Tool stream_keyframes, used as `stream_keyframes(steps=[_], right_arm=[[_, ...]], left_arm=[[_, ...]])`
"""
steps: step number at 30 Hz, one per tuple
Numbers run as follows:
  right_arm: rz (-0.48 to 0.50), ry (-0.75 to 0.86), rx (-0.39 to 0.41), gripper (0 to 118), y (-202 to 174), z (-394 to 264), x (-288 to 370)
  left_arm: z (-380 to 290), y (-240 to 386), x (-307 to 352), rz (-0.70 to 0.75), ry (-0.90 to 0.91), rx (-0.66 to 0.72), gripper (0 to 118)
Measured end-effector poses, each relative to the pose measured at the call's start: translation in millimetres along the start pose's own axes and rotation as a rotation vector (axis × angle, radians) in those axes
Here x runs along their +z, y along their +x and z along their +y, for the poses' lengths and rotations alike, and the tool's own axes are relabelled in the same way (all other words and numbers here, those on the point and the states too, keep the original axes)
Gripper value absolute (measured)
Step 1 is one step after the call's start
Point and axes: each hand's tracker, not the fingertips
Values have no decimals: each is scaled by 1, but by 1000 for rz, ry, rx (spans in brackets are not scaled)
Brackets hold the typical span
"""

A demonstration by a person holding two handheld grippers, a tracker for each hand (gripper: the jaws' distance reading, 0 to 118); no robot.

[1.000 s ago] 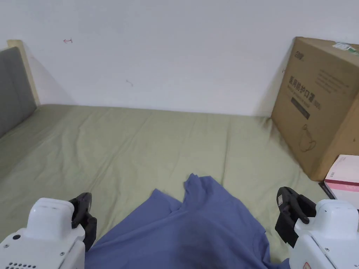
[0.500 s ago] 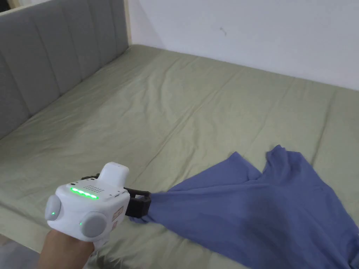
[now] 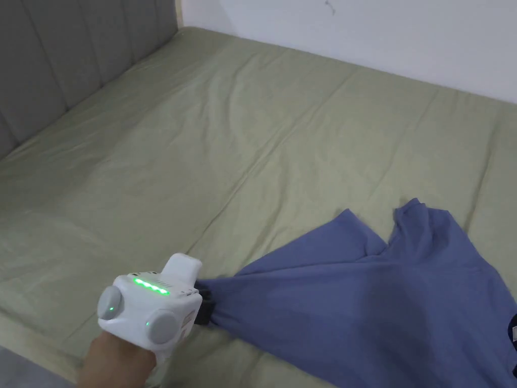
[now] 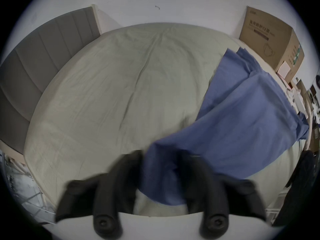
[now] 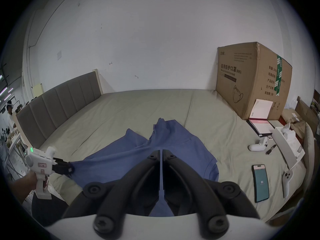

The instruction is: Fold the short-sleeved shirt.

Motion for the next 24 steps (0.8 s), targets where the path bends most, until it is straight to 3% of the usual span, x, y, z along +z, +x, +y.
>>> stream_keyframes(steps=[6,16,17,18,19,20,24], right_arm=[[-27,-65,-23,3,24,9,-33],[-80,-262,102,6,89,42,-187],[-55,-281,91,19,97,47,-210],[-31,-316,74,61,103,50,-231],[-30,-348,53,93,108,53,-253],[-35,-382,52,113,111,53,-274],[-45,-466,85,116,117,45,-329]], left_arm=[[3,6,46,-62,148,67,3],[27,23,89,-103,234,104,3],[28,22,89,-113,232,111,3],[29,22,89,-120,227,119,3],[30,23,91,-115,226,123,3],[33,23,91,-114,224,119,3],[39,26,90,-95,217,117,3]])
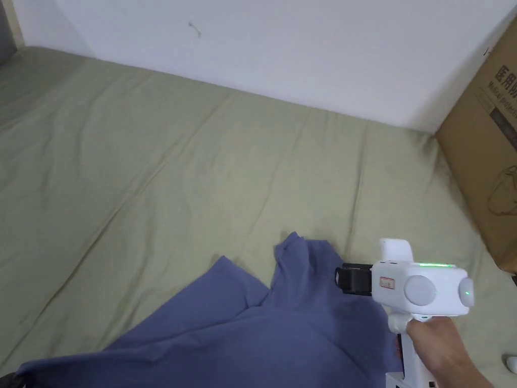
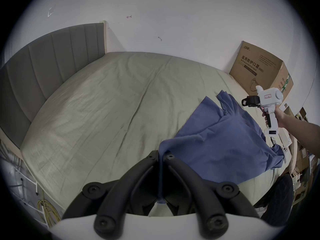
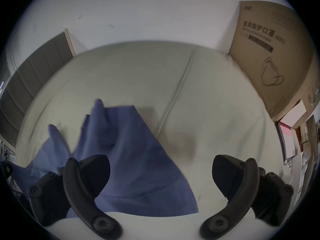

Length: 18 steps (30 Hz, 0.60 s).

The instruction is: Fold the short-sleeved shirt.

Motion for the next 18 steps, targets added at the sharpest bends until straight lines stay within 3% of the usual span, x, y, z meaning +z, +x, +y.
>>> stream_keyframes(steps=[2,4,5,8,9,14,18], right_arm=[[-17,-80,-8,115,-2,-8,-14],[-63,-139,-10,84,-5,-20,-18],[-47,-111,-23,75,-7,-27,-14],[-12,-53,-84,17,-18,-37,8],[17,-61,-86,6,-20,-37,10],[47,9,-102,6,-21,-30,51],[81,137,-73,6,-20,-21,128]], left_arm=[[1,3,-1,13,-3,-16,3],[2,5,-4,26,-5,-32,3],[3,6,-5,31,-8,-35,3],[5,5,-9,29,-13,-34,3],[6,6,-11,25,-17,-35,3],[12,1,-24,24,-33,-39,3],[27,-6,-16,7,8,-32,2]])
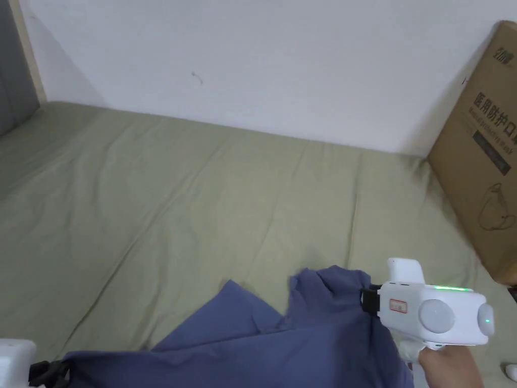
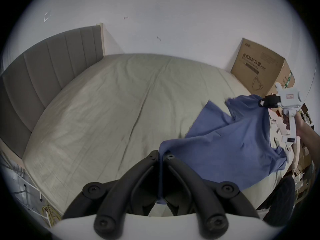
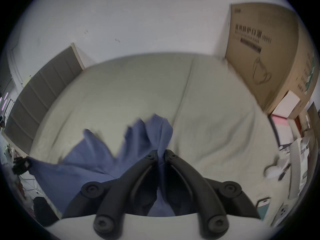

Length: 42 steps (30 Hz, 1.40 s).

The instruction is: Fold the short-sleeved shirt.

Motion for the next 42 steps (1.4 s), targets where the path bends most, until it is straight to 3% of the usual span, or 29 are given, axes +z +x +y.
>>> stream_keyframes(steps=[6,10,13,23,29,33,42], right_arm=[[33,193,25,6,-2,49,122],[63,306,-13,6,4,100,198],[16,412,31,6,3,138,250],[-50,678,11,6,17,245,348],[-65,728,-19,6,30,285,361],[-96,711,-24,6,38,290,336],[-115,573,-117,6,65,222,212]], left_arm=[[68,10,34,-51,128,-5,2],[138,22,49,-37,216,-45,2],[198,35,64,-53,293,-82,2],[370,55,95,9,511,-123,2],[428,68,113,41,582,-142,2],[436,77,96,60,584,-154,2],[337,97,-6,44,404,-57,2]])
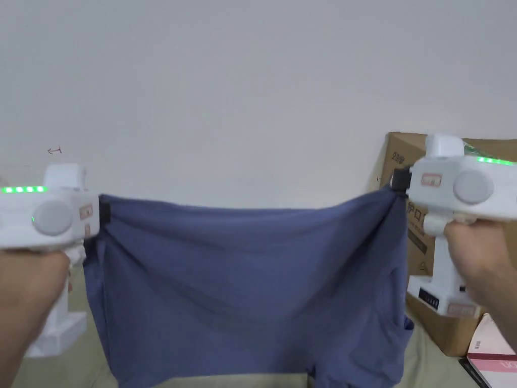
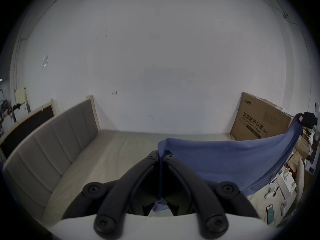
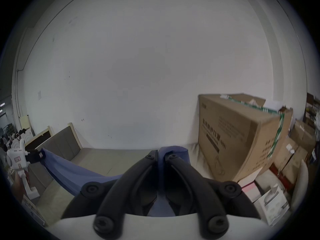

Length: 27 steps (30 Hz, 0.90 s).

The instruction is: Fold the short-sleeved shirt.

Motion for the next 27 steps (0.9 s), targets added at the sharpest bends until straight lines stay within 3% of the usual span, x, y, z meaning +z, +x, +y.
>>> stream_keyframes(steps=[6,14,21,24,27], right_arm=[[48,23,-16,6,10,-24,34],[81,26,-5,6,21,-74,154],[80,-158,-65,6,32,-220,246],[86,-340,-72,6,35,-315,258],[27,-526,-116,6,41,-399,248]], left_arm=[[-27,5,36,-40,46,30,2],[-81,-19,132,-90,32,-14,2],[-230,-49,215,-126,-172,-34,2],[-308,-46,235,-107,-328,-88,2],[-368,-51,229,-81,-467,-39,2]])
